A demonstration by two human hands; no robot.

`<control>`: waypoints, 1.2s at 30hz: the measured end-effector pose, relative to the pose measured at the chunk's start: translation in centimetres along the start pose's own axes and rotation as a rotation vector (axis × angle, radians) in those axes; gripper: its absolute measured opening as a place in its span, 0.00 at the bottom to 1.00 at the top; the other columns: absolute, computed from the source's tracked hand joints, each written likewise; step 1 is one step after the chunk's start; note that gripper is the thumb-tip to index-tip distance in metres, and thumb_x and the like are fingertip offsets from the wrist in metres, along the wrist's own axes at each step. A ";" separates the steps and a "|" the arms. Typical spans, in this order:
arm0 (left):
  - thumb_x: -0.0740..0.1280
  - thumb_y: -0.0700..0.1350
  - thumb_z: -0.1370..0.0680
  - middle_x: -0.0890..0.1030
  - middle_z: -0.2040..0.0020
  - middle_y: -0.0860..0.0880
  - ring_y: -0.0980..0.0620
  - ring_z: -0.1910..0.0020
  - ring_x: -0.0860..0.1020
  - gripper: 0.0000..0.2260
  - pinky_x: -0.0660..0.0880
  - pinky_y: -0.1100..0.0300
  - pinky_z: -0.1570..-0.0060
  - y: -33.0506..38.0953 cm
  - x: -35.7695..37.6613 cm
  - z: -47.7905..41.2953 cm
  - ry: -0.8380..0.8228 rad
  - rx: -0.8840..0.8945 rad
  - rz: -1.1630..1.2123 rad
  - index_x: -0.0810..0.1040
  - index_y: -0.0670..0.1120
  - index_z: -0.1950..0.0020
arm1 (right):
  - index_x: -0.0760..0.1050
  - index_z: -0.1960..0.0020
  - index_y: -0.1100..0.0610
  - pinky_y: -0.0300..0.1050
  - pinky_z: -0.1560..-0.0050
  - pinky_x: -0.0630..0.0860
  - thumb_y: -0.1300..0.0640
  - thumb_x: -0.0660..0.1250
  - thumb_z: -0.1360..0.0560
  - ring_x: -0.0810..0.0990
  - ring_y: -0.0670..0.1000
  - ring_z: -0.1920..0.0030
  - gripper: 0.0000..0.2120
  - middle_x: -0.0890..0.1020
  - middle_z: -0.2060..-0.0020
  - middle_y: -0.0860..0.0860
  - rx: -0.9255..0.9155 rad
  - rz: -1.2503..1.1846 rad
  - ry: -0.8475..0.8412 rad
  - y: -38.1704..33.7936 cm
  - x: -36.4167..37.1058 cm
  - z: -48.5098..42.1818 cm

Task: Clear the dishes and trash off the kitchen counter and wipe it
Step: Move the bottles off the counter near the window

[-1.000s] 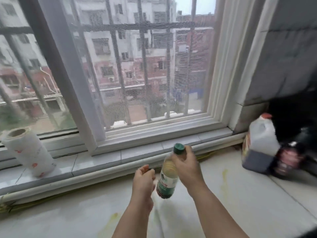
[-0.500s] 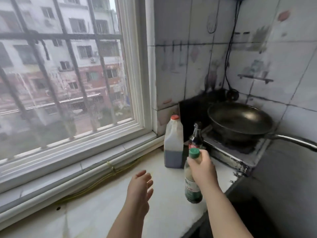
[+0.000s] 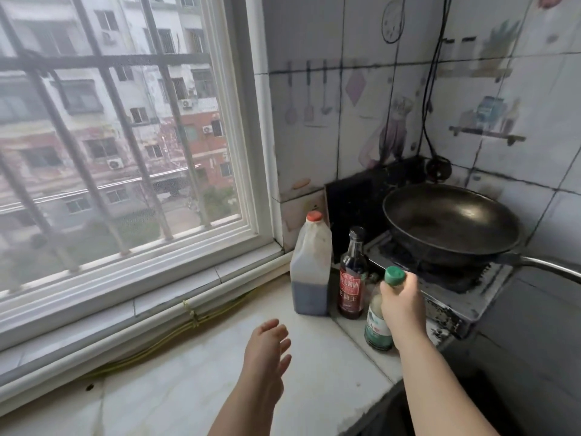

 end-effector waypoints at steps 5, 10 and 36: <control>0.62 0.37 0.21 0.78 0.44 0.43 0.46 0.45 0.76 0.14 0.69 0.53 0.48 0.1 -0.2 0.0 0.017 0.013 0.015 0.72 0.44 0.35 | 0.61 0.30 0.53 0.59 0.41 0.73 0.57 0.64 0.24 0.74 0.60 0.39 0.25 0.73 0.36 0.56 0.006 -0.001 0.064 0.3 -0.3 -0.8; 0.61 0.37 0.20 0.77 0.43 0.43 0.46 0.44 0.76 0.15 0.70 0.54 0.48 0.7 -1.4 0.5 0.043 0.017 0.056 0.72 0.44 0.34 | 0.59 0.28 0.60 0.61 0.30 0.62 0.64 0.65 0.26 0.59 0.59 0.26 0.29 0.59 0.26 0.59 -0.249 -0.047 0.197 -3.0 -1.3 1.5; 0.61 0.44 0.19 0.76 0.52 0.47 0.52 0.55 0.75 0.16 0.71 0.57 0.58 2.1 -29.3 11.7 0.489 0.204 0.847 0.71 0.41 0.32 | 0.71 0.37 0.52 0.43 0.40 0.64 0.56 0.61 0.20 0.71 0.46 0.39 0.12 0.74 0.37 0.47 0.067 -0.312 -1.192 -7.8 20.6 33.8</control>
Point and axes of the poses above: each hand's wrist, its own z-axis away from the middle knuckle, its own x-axis out of the palm, y = z × x, the point moved 8 cm from there along -z, towards the middle knuckle
